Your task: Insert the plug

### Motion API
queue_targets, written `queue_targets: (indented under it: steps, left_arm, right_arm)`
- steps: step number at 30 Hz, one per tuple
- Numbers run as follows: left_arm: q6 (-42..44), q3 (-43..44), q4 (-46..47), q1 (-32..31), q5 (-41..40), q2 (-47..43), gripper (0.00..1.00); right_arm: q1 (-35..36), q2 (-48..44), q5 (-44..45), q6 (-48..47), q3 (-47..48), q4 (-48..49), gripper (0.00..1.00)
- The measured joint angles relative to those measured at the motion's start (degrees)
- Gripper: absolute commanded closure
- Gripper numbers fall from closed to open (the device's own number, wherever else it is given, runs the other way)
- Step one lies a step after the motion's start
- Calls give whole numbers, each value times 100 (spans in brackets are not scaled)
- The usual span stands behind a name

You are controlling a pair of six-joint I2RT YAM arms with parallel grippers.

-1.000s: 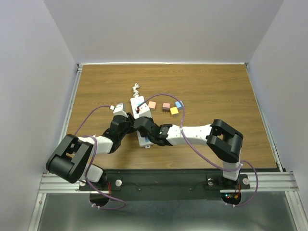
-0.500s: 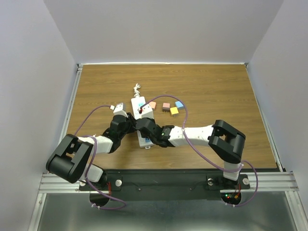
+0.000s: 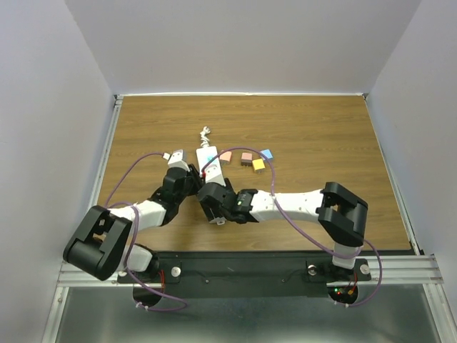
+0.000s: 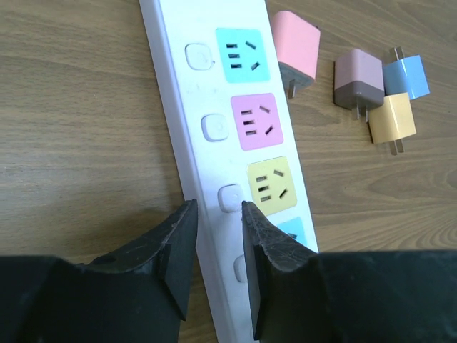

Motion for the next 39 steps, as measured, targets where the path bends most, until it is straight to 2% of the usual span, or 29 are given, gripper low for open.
queue_targets:
  steps: [2,6,10,13,17,24,31,39]
  left_arm:
    - [57,72,-116,0,-52,-118,56]
    - [212,313,-424,0,-223,-361,38]
    - [466,680,-704,0,-374,-568,32]
    - [673,1106,-824,-7,-417,-570,31]
    - [909,1655,-883,-138,-498,-332,30]
    - [1458,3093,-1084,-970,-651,1106,30]
    - [2002,4092,-1495,-1161,-791,2507,28]
    - [2398,4221,-1921,-1145,-1056,2887,28]
  right_arm:
    - [11,-179,74,-22,48,-109,22]
    - [-52,-791,205,-107,50,-216,19]
    - [-420,-1700,146,-166,-74,-177,19]
    - [-1137,-2352,15,-203,-455,-118,18]
    - [-2179,-2708,-256,-284,-920,-118,16]
    - [-3442,-3123,-1091,-407,-1650,-114,16]
    - [-4028,-3495,-1823,-407,-1919,4,16]
    - [-4249,-3563,-2330,-409,-2004,55,16]
